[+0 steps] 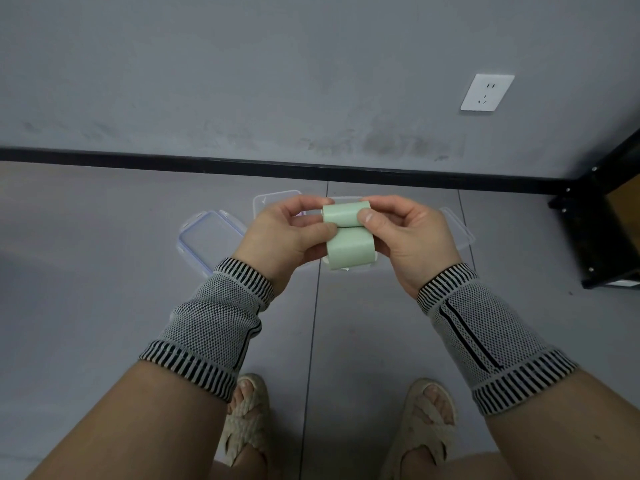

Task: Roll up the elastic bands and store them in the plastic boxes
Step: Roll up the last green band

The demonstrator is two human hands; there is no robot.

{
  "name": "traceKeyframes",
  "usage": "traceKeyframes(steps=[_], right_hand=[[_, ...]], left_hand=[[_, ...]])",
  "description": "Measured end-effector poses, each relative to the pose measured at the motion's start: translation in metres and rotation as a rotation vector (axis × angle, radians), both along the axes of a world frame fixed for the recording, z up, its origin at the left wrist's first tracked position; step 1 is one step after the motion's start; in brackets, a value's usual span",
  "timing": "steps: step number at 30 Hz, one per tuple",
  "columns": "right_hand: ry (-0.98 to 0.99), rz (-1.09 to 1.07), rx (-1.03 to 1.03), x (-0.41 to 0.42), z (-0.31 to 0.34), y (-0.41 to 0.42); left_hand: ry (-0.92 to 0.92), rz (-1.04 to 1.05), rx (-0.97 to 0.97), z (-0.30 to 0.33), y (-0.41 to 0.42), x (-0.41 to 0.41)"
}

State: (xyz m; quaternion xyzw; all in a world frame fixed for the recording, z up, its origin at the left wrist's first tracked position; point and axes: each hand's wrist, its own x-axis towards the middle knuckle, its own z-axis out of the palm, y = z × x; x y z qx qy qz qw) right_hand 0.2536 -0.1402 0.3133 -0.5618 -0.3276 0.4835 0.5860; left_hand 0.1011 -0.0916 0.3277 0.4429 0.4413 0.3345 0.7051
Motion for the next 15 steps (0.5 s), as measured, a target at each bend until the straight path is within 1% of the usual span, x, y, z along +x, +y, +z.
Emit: traceKeyframes(steps=[4,7,10,13,15], right_hand=[[-0.006,0.020,0.026,0.0005,-0.0009,-0.0005],[-0.022,0.047,0.046,-0.0003,-0.0008,-0.0009],[0.012,0.064,0.052,-0.0016,0.0004,-0.0011],[0.047,0.034,0.038,-0.0030,-0.0001,-0.0003],[0.028,0.008,0.018,-0.0034,-0.0010,-0.0001]], left_hand=[[-0.003,0.008,-0.032,0.0008,-0.0001,0.0015],[0.018,0.040,0.013,-0.0004,0.0010,0.0014],[0.033,0.038,0.063,-0.0012,0.0014,0.0003],[0.033,0.029,0.087,-0.0022,0.0007,0.0004],[0.033,0.020,0.104,-0.0017,-0.0004,0.0005]])
